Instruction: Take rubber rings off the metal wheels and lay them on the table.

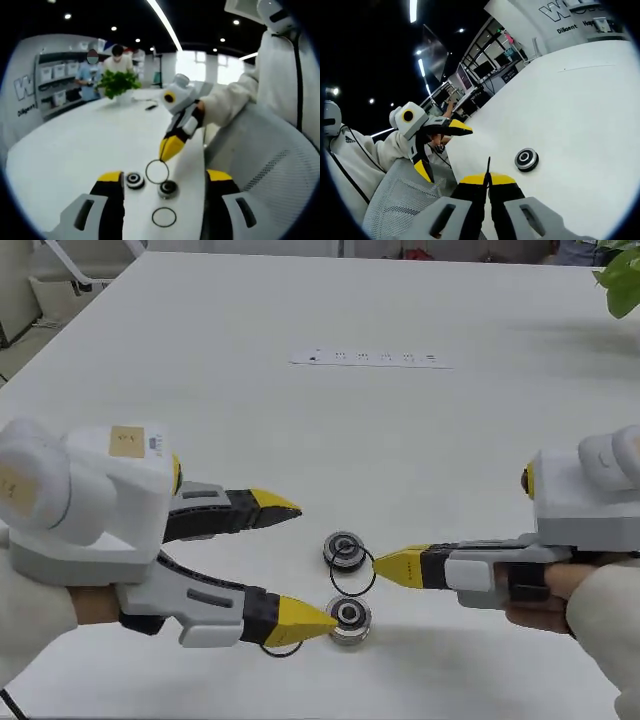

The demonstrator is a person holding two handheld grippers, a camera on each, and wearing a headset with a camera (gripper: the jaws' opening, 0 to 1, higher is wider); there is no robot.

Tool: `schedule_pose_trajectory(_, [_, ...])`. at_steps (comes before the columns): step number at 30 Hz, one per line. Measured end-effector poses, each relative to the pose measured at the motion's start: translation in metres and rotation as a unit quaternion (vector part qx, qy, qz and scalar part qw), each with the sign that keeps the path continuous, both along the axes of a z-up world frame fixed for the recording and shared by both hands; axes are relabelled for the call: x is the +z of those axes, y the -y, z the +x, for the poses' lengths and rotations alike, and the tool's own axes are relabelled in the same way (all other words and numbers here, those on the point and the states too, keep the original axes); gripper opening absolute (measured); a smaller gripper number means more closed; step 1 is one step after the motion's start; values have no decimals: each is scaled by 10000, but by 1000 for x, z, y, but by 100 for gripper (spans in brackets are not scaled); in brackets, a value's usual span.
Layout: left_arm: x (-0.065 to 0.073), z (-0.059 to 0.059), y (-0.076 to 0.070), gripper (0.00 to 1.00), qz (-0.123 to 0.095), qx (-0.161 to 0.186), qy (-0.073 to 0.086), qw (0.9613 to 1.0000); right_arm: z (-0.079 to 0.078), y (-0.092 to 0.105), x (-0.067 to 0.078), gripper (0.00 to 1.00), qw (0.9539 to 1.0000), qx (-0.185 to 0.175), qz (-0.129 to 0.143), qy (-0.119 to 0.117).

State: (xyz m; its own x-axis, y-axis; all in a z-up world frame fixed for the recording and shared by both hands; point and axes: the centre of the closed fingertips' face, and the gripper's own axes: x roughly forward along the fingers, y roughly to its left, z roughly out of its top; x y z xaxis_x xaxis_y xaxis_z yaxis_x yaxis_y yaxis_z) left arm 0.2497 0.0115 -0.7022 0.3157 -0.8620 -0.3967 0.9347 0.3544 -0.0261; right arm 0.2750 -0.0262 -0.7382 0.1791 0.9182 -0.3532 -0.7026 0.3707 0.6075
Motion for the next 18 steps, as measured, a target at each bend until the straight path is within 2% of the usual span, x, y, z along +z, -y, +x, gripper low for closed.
schedule_pose_trajectory(1, [5, 0, -3, 67, -11, 40, 49, 10000, 0, -1, 2, 0, 10000, 0, 38, -12])
schedule_pose_trajectory(5, [16, -2, -13, 73, -72, 159, 66, 9998, -1, -3, 5, 0, 10000, 20, 79, -2])
schedule_pose_trajectory(7, [21, -3, -24, 75, -41, 272, 130, 9995, -2, -4, 7, 0, 9999, 37, 102, -1])
schedule_pose_trajectory(11, [23, -5, -44, 79, 92, 503, 200, 9985, -3, -7, 9, 0, 9999, 69, 117, 4])
schedule_pose_trajectory(15, [27, -9, -64, 82, 116, 734, 157, 9971, -4, -9, 11, 0, 9998, 99, 145, -3])
schedule_pose_trajectory(18, [31, -11, -77, 85, 138, 894, 223, 9957, -6, -11, 12, 0, 9998, 141, 138, 4])
